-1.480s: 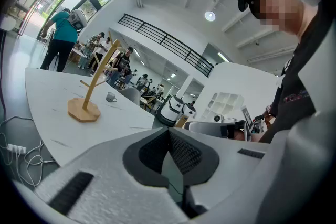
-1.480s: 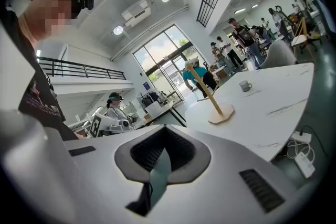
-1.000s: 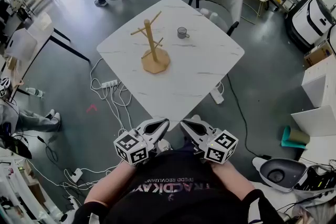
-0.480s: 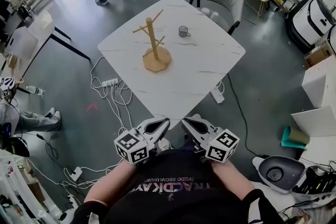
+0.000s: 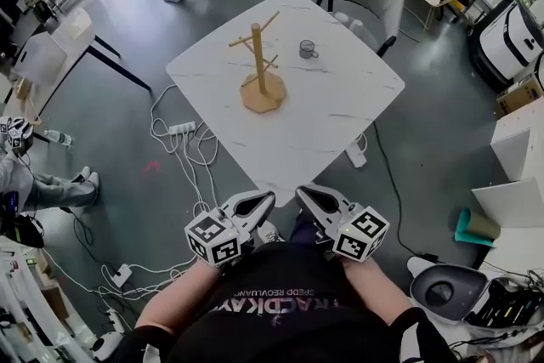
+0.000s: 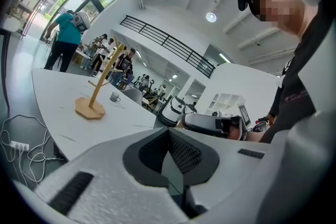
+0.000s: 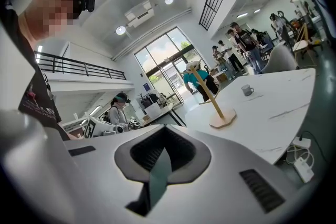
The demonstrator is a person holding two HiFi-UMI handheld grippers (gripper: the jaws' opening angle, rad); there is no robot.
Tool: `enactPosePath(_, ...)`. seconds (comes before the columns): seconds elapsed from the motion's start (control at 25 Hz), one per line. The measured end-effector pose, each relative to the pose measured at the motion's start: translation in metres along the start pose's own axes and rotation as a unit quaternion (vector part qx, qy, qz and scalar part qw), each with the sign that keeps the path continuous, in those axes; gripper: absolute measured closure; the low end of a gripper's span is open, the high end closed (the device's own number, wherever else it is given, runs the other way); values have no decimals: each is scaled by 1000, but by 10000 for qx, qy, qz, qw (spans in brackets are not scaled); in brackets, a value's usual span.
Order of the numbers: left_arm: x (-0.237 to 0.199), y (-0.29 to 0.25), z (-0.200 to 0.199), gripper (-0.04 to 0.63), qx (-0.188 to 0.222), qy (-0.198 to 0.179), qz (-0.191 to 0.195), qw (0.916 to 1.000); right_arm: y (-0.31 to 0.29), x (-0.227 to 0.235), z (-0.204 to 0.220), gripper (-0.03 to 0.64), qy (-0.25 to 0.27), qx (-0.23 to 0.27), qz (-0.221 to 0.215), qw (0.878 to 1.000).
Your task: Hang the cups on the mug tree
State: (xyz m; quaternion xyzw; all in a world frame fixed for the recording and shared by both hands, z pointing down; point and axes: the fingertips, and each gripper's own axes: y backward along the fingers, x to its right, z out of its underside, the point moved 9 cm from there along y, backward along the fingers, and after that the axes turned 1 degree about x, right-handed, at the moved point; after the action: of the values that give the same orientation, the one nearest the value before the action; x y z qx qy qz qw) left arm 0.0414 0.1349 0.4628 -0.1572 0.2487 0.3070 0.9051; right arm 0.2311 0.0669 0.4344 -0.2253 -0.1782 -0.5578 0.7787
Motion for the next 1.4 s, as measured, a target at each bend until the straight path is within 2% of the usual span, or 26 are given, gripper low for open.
enactPosePath(0.32, -10, -5, -3, 598, 66, 136, -21, 9999, -5, 16, -14, 607, 26, -29, 210, 9998)
enactPosePath(0.44, -17, -10, -9, 598, 68, 69, -95, 9999, -12, 29, -23, 607, 3, -9, 256, 9997)
enactPosePath(0.8, -38, -34, -22, 598, -18, 48, -295, 9996, -34, 79, -57, 607, 116, 117, 333, 9993)
enactPosePath(1.4, -66, -111, -62, 598, -107, 35, -681, 9976, -54, 180, -104, 607, 76, -163, 276, 9995)
